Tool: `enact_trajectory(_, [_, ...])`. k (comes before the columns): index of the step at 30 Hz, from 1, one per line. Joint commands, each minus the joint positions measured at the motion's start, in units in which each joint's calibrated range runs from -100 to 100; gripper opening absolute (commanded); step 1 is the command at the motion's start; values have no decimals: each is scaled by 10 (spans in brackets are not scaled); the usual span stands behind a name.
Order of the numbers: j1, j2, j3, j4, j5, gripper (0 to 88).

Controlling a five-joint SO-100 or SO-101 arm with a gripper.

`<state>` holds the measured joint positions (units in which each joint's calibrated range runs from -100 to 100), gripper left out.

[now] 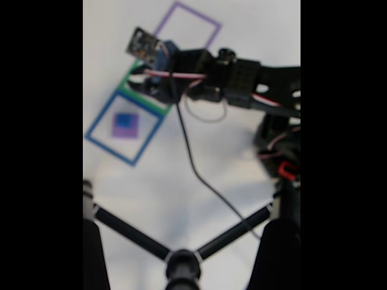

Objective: Tower of hanoi

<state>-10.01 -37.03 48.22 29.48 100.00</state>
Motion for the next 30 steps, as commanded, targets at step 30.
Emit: enact_trajectory(30, [231,-181,-162,380,0,120])
